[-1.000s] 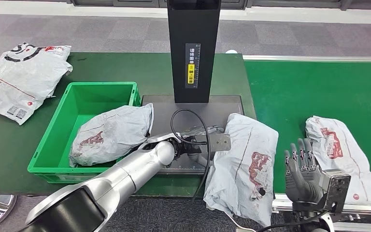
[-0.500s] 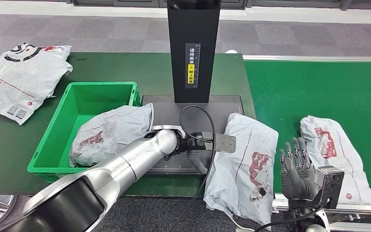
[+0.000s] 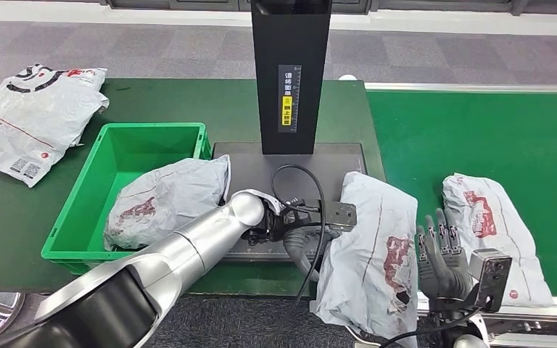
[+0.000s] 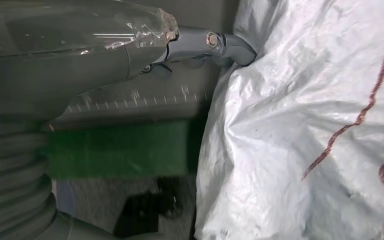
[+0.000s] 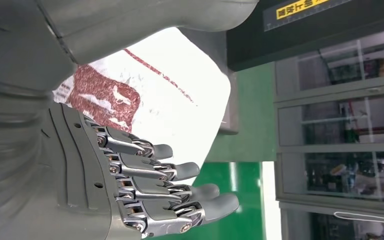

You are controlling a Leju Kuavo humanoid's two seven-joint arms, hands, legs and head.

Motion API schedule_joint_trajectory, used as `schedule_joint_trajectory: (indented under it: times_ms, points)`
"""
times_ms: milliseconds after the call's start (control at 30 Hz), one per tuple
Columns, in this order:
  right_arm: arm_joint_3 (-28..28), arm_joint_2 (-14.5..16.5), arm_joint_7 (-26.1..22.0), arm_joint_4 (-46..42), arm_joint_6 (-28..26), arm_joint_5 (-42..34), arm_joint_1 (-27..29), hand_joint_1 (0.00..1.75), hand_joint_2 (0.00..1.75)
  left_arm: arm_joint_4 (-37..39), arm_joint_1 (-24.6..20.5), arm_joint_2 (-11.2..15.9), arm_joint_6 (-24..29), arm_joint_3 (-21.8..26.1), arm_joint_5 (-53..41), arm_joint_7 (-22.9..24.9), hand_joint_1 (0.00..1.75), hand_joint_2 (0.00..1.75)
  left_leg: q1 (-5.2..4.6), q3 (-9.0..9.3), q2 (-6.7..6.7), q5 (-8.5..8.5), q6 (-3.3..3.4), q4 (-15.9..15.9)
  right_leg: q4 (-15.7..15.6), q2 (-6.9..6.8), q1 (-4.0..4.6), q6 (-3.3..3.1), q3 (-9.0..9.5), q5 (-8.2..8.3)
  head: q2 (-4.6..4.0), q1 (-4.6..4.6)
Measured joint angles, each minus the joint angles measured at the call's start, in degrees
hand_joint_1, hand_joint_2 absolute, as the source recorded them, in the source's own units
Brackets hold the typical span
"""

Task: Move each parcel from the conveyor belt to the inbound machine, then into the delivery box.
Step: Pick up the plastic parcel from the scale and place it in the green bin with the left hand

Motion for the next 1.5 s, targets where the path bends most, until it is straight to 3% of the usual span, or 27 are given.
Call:
schedule_joint_trajectory:
  times_ms: [200, 400, 600, 833, 1000, 1167, 1267, 1400, 1500]
  points:
    - [0.0, 0.0, 0.1, -0.3, -0.6, 0.1, 0.9, 0.0, 1.75, -1.2, 1.5, -0.1, 3.0, -9.3, 2.6, -4.0, 0.0, 1.75, 0.0, 0.0, -0.01, -0.01, 0.0, 0.0, 0.0, -0.02, -0.01, 0.0, -0.02, -0.01, 0.01, 0.0]
    - [-0.6, 0.4, 0.3, -2.8, 0.8, 1.4, 2.9, 0.0, 1.75, -6.2, -0.8, -0.2, 14.3, -20.1, -5.1, -9.9, 0.0, 1.75, -0.01, -0.06, 0.0, 0.0, 0.01, 0.0, 0.0, 0.0, -0.01, 0.02, -0.08, 0.02, 0.01, 0.0]
    - [-2.6, 1.8, 0.3, -4.7, 4.3, 3.1, 4.1, 0.0, 1.75, -8.1, -10.1, -0.1, 24.7, -22.0, -12.1, -10.0, 0.0, 1.75, -0.01, -0.07, 0.02, 0.02, 0.0, 0.0, 0.0, 0.02, 0.0, 0.02, -0.09, 0.04, 0.01, 0.0]
    - [-4.2, 2.5, 0.4, -5.8, 5.2, 4.2, 4.2, 0.0, 1.75, -7.8, -16.1, 0.2, 33.8, -21.2, -21.9, -9.4, 0.0, 1.75, -0.01, -0.07, 0.01, 0.02, 0.0, 0.0, 0.0, 0.02, -0.01, 0.02, -0.1, 0.03, 0.01, 0.0]
    - [-5.4, 2.9, 3.8, -6.2, -4.7, 16.7, 4.3, 0.0, 1.75, -11.9, -16.7, 0.2, 38.0, -19.2, -30.6, -7.2, 0.0, 1.75, -0.03, -0.11, 0.0, 0.0, 0.01, 0.0, 0.0, 0.0, -0.02, 0.03, -0.11, 0.02, 0.01, 0.0]
    - [-6.1, 3.1, 5.2, -6.2, -8.0, 20.9, 4.2, 0.0, 1.75, -15.2, -16.3, 0.2, 37.9, -17.6, -32.6, -6.5, 0.0, 1.75, -0.05, -0.12, 0.12, -0.03, 0.02, 0.0, 0.0, 0.14, -0.04, 0.03, -0.17, 0.03, 0.01, 0.0]
    - [-6.4, 3.1, 11.1, -4.8, -15.1, 32.7, 3.5, 0.0, 1.75, -17.2, -15.3, 0.2, 37.1, -16.4, -33.3, -7.4, 0.0, 1.75, -0.04, -0.12, 0.08, -0.02, 0.02, 0.0, 0.0, 0.08, -0.02, 0.03, -0.15, 0.02, 0.01, 0.0]
    - [-7.1, 1.8, 18.2, 3.2, -25.7, 49.7, -0.2, 0.0, 1.75, -23.0, -11.7, -0.1, 36.4, -15.7, -36.8, -8.3, 0.0, 1.75, -0.06, -0.12, 0.13, -0.02, 0.03, 0.0, 0.0, 0.14, -0.05, 0.04, -0.15, 0.03, 0.01, 0.0]
    - [-7.9, 0.7, 20.6, 9.5, -29.1, 55.3, -2.9, 0.0, 1.75, -27.7, -8.6, -0.3, 35.7, -15.5, -39.2, -8.7, 0.0, 1.75, -0.09, -0.12, 0.1, -0.03, 0.04, 0.0, 0.0, 0.12, -0.09, 0.05, -0.15, 0.04, 0.01, 0.0]
